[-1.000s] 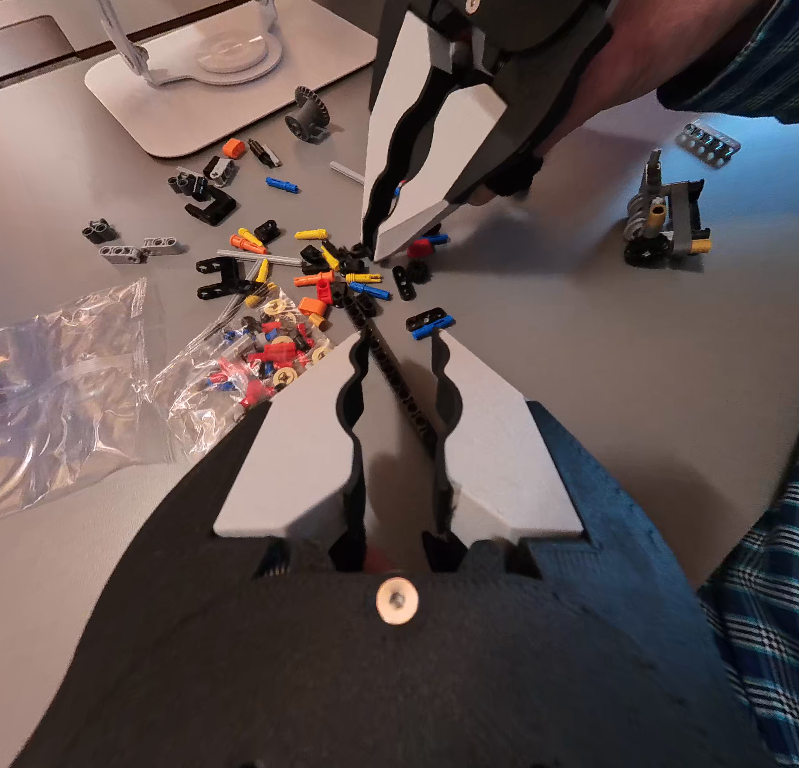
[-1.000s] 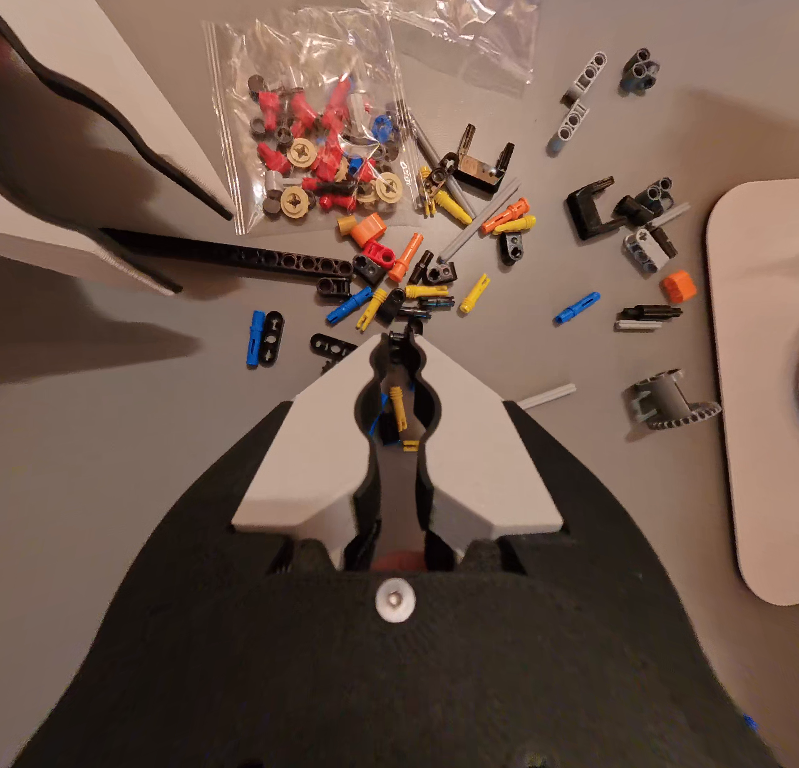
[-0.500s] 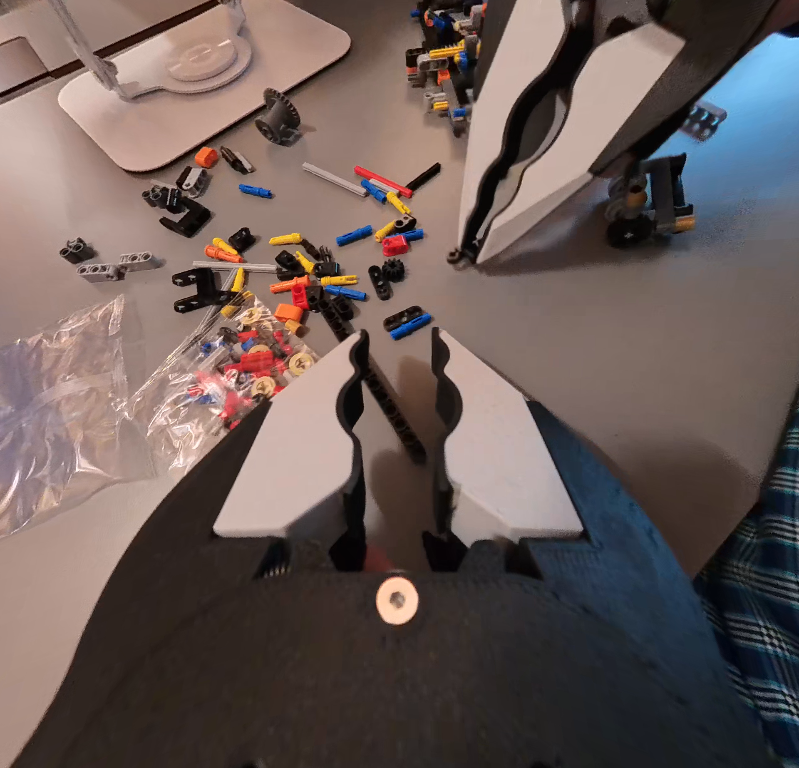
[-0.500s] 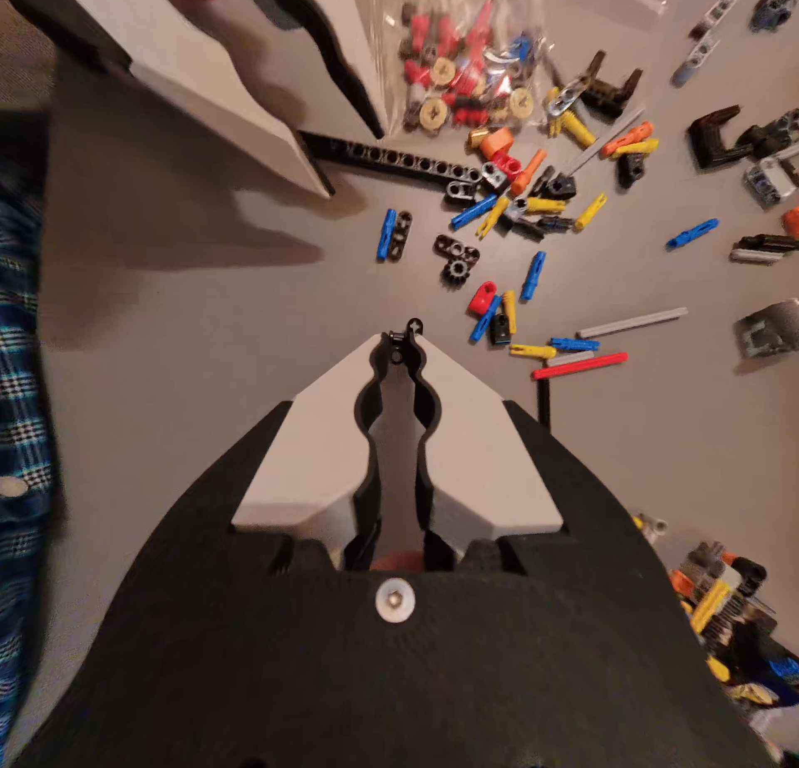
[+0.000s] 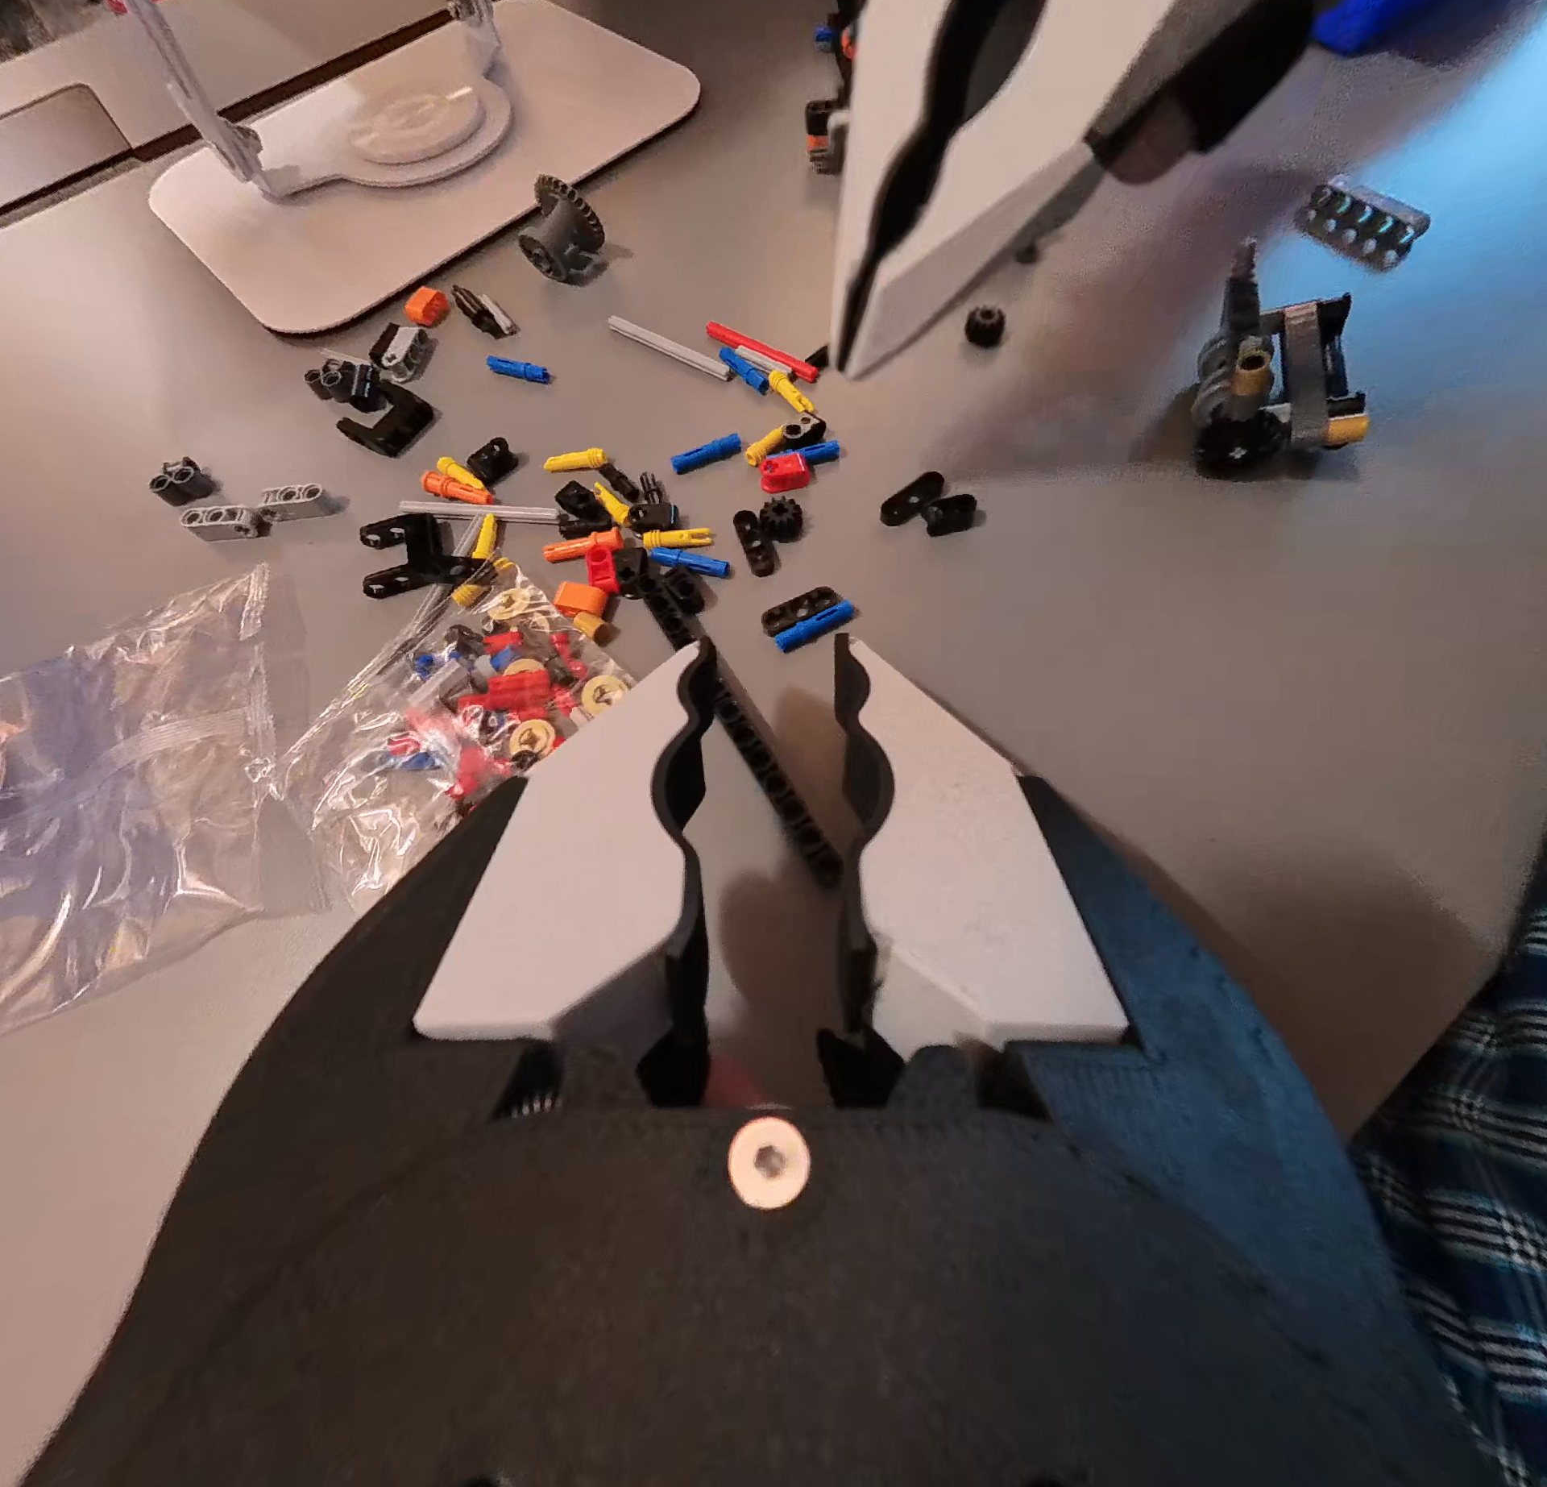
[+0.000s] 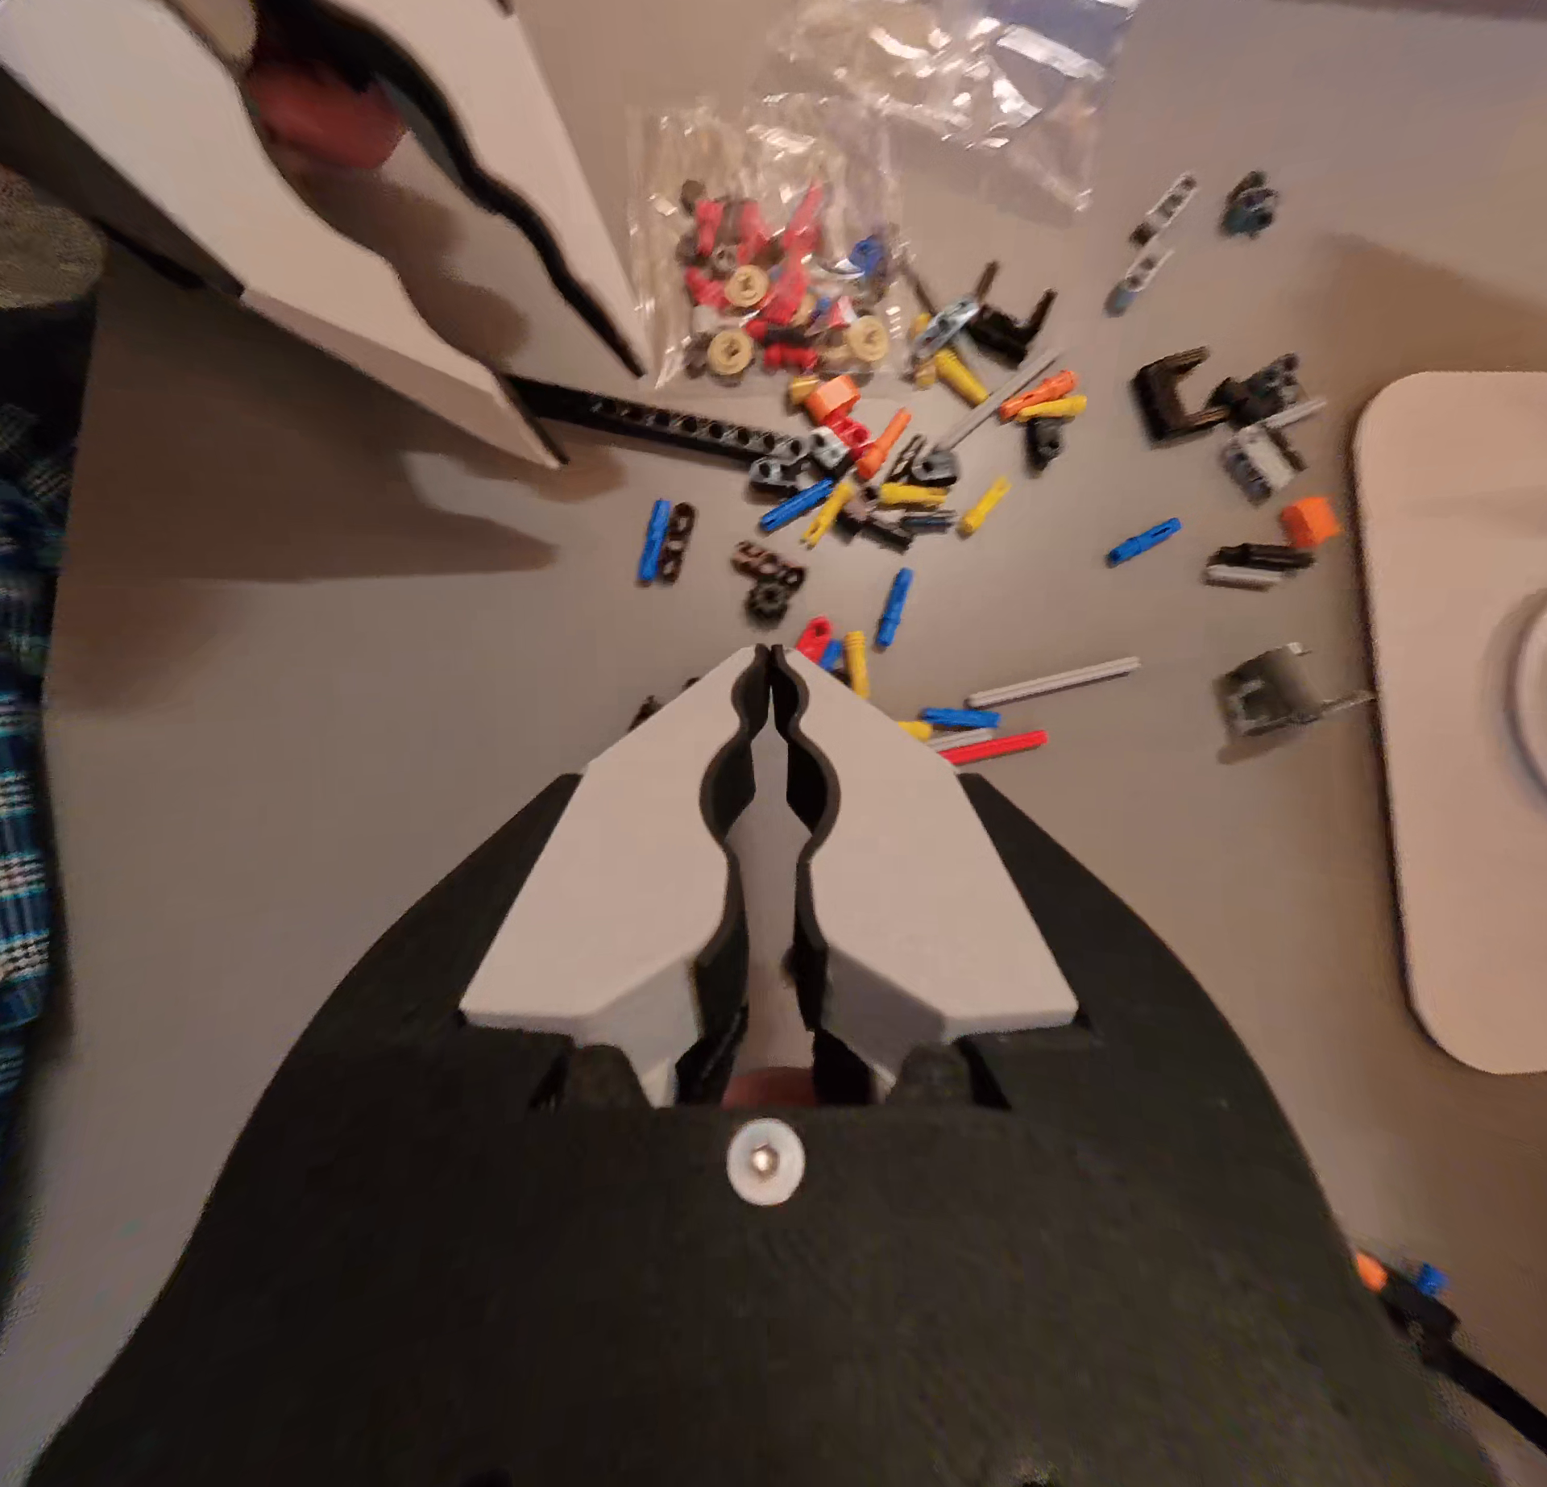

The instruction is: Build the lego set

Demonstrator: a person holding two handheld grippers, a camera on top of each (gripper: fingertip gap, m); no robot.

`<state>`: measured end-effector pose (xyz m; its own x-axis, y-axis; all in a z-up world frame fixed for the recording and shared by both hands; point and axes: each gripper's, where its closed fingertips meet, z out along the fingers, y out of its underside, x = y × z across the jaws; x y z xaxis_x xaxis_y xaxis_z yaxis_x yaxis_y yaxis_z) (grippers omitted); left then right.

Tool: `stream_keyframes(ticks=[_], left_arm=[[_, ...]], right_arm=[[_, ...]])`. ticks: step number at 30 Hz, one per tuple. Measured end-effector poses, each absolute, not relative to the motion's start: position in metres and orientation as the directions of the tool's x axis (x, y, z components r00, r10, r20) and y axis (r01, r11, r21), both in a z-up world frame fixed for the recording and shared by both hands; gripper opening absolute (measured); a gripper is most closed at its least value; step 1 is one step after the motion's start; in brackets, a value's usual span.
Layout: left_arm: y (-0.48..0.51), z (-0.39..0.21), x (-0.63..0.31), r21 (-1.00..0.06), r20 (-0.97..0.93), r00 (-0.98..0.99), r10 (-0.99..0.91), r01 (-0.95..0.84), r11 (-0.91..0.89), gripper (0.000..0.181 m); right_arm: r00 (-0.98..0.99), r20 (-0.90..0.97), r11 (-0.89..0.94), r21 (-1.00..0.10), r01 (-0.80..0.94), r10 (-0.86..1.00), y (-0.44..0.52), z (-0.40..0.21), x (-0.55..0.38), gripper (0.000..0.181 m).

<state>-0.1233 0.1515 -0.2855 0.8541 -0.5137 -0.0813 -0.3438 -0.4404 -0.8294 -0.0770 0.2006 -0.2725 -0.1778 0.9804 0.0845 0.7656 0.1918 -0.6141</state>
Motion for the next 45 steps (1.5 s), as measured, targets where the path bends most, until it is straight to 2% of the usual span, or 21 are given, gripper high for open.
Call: stream_keyframes(ticks=[1, 4, 7, 9, 12, 19, 24, 28, 31, 37, 40, 42, 45], left_arm=[[0.152, -0.285, -0.124, -0.832, -0.078, 0.856, -0.511, -0.339, -0.440, 0.025], [0.153, -0.283, -0.127, -0.839, -0.071, 0.862, -0.502, -0.324, -0.437, 0.025], [0.154, -0.282, -0.128, -0.845, -0.073, 0.865, -0.496, -0.318, -0.430, 0.025], [0.154, -0.280, -0.130, -0.849, -0.077, 0.869, -0.489, -0.314, -0.424, 0.025], [0.154, -0.280, -0.132, -0.850, -0.082, 0.872, -0.482, -0.314, -0.423, 0.026], [0.155, -0.278, -0.136, -0.857, -0.072, 0.877, -0.474, -0.297, -0.421, 0.025], [0.155, -0.277, -0.137, -0.860, -0.061, 0.878, -0.474, -0.287, -0.421, 0.025], [0.155, -0.278, -0.137, -0.859, -0.061, 0.877, -0.477, -0.289, -0.423, 0.025], [0.155, -0.277, -0.137, -0.860, -0.060, 0.877, -0.476, -0.288, -0.422, 0.025], [0.156, -0.278, -0.139, -0.858, -0.066, 0.879, -0.473, -0.292, -0.422, 0.025], [0.159, -0.273, -0.144, -0.870, -0.085, 0.889, -0.449, -0.286, -0.403, 0.026], [0.164, -0.268, -0.150, -0.885, -0.045, 0.912, -0.407, -0.226, -0.407, 0.027], [0.174, -0.243, -0.159, -0.924, 0.112, 0.927, -0.357, -0.035, -0.381, 0.027]], right_arm=[[-0.159, 0.098, 0.185, -0.626, 0.758, 0.982, 0.208, -0.267, -0.081, 0.000], [-0.110, 0.153, 0.185, -0.653, 0.735, 0.982, 0.237, -0.254, -0.098, 0.009], [-0.115, 0.221, 0.234, -0.652, 0.721, 0.969, 0.268, -0.249, -0.122, 0.010], [-0.132, 0.310, 0.304, -0.608, 0.734, 0.941, 0.296, -0.252, -0.139, 0.009], [-0.150, 0.346, 0.332, -0.560, 0.759, 0.926, 0.326, -0.263, -0.161, 0.010], [-0.153, 0.265, 0.269, -0.487, 0.831, 0.952, 0.363, -0.298, -0.181, 0.006], [-0.225, 0.232, 0.311, -0.464, 0.829, 0.946, 0.356, -0.305, -0.181, 0.004], [-0.282, 0.188, 0.336, -0.409, 0.848, 0.941, 0.349, -0.311, -0.175, 0.015], [-0.275, 0.179, 0.327, -0.436, 0.839, 0.945, 0.350, -0.309, -0.180, 0.010], [-0.320, 0.186, 0.369, -0.401, 0.839, 0.929, 0.348, -0.313, -0.180, 0.004], [-0.323, 0.189, 0.374, -0.454, 0.809, 0.927, 0.336, -0.299, -0.175, 0.004], [-0.363, 0.241, 0.435, -0.535, 0.724, 0.900, 0.313, -0.276, -0.174, 0.004], [-0.406, 0.385, 0.560, -0.559, 0.612, 0.829, 0.275, -0.247, -0.165, 0.004]])
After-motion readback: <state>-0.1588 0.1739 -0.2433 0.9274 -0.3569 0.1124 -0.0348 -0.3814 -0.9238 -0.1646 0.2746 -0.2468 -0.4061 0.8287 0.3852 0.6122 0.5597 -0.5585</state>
